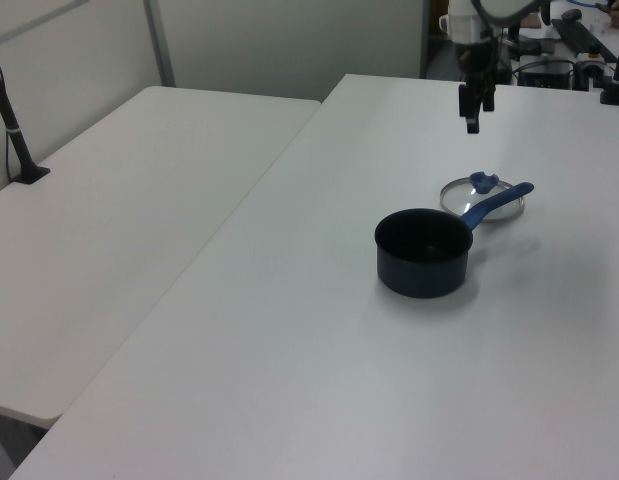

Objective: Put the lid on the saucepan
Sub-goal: 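Lower the gripper onto the blue knob and close on it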

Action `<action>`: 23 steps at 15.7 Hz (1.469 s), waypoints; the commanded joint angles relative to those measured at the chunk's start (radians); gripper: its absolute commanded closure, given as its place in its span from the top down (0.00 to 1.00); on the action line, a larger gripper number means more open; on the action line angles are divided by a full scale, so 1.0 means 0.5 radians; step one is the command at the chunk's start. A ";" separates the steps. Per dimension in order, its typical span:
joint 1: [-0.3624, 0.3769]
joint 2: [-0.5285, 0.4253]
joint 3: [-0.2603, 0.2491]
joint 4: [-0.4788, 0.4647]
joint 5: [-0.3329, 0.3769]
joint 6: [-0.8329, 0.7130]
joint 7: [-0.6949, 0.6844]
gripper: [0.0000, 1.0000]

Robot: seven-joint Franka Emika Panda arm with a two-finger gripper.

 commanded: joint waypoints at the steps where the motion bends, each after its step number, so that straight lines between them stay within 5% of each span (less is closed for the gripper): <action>1: -0.004 -0.050 -0.050 -0.232 -0.007 0.263 -0.056 1.00; 8: 0.005 -0.037 -0.084 -0.530 -0.025 0.637 -0.213 1.00; 18: 0.024 0.125 -0.084 -0.573 -0.047 0.819 -0.210 0.99; 23: 0.024 0.122 -0.084 -0.595 -0.047 0.816 -0.207 0.73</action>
